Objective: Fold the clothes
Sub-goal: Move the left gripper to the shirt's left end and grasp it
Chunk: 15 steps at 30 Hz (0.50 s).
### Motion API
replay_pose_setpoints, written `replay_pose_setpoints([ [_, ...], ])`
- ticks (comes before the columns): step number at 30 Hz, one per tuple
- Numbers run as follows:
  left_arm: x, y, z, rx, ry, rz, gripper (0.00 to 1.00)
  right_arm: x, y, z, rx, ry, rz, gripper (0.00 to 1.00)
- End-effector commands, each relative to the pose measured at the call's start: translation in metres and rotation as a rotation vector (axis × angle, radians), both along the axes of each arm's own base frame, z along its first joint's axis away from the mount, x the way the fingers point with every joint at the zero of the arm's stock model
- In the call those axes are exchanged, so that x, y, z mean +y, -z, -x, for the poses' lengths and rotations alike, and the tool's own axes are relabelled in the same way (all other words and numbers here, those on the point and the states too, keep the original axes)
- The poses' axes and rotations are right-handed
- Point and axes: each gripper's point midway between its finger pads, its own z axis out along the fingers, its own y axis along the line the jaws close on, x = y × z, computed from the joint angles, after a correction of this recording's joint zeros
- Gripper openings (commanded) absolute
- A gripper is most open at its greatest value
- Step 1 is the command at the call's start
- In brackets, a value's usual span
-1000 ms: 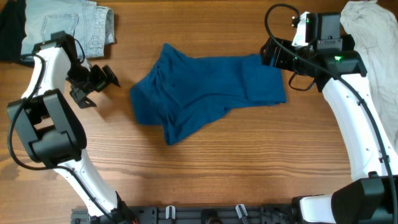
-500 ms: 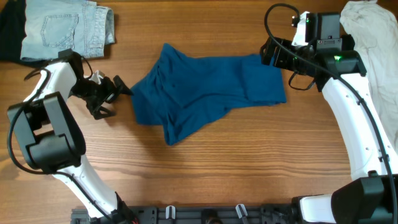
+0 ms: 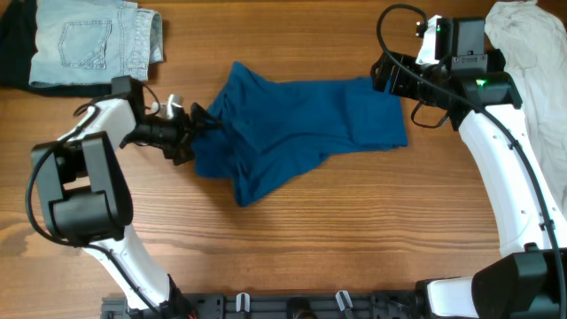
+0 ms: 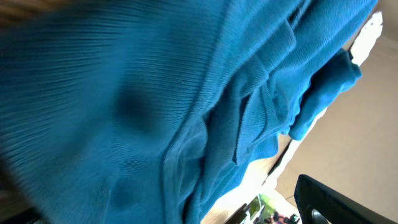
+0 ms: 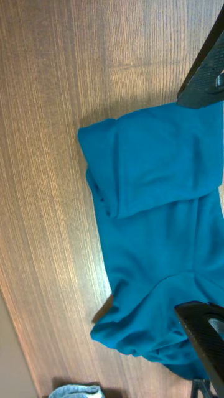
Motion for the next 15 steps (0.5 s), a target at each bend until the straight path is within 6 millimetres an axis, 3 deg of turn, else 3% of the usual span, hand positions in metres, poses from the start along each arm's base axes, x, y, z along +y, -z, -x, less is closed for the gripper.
replay_pose_setpoints([
  [1,-0.009,0.062,0.033,0.167,0.049,-0.160,0.99,-0.004,-0.003,-0.003,-0.014,-0.003,0.026,1.00],
  [6,-0.025,0.066,0.015,0.084,0.060,-0.190,0.99,-0.004,-0.001,-0.001,-0.005,-0.007,0.029,1.00],
  [15,-0.036,0.074,-0.001,0.039,0.037,-0.283,0.92,-0.004,0.000,0.000,0.001,-0.008,0.031,1.00],
])
